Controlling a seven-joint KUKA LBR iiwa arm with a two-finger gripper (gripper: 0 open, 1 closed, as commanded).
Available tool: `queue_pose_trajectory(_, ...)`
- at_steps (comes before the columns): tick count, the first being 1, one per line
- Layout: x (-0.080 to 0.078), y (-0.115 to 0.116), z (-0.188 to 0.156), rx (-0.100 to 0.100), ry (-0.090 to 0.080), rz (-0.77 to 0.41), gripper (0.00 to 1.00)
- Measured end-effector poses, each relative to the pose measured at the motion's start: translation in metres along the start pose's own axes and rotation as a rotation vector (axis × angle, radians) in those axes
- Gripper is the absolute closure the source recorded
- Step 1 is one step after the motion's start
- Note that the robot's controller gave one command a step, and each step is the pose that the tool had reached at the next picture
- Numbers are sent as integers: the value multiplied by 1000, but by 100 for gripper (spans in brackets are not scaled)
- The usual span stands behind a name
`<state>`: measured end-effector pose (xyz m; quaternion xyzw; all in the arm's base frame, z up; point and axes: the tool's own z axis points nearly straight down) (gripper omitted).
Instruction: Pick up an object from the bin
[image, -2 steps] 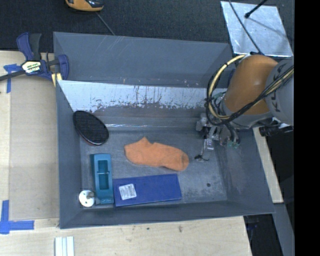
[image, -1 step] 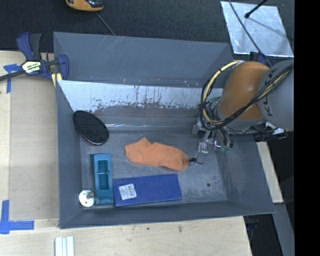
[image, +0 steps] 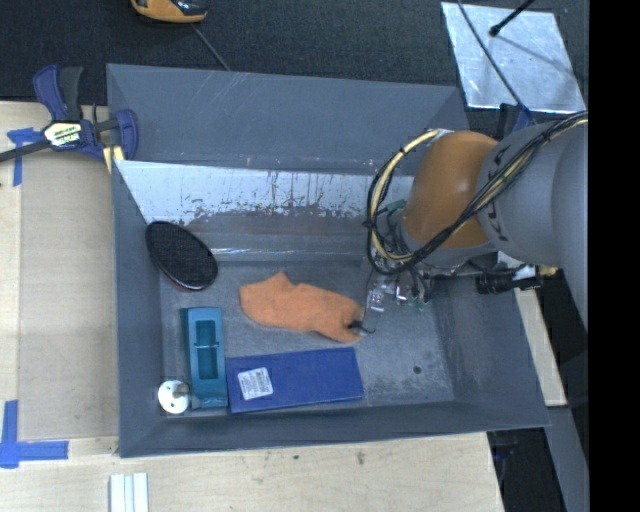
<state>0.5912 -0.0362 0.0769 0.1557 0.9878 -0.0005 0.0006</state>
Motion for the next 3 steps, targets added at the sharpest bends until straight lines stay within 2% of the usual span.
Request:
queue_pose_trajectory(1, 12, 30, 4, -2, 3, -13, 0)
queue_pose_trajectory(2, 17, 19, 5, 0, 0, -60, 100)
queue_pose_trajectory(3, 17, 19, 5, 0, 0, -61, 100)
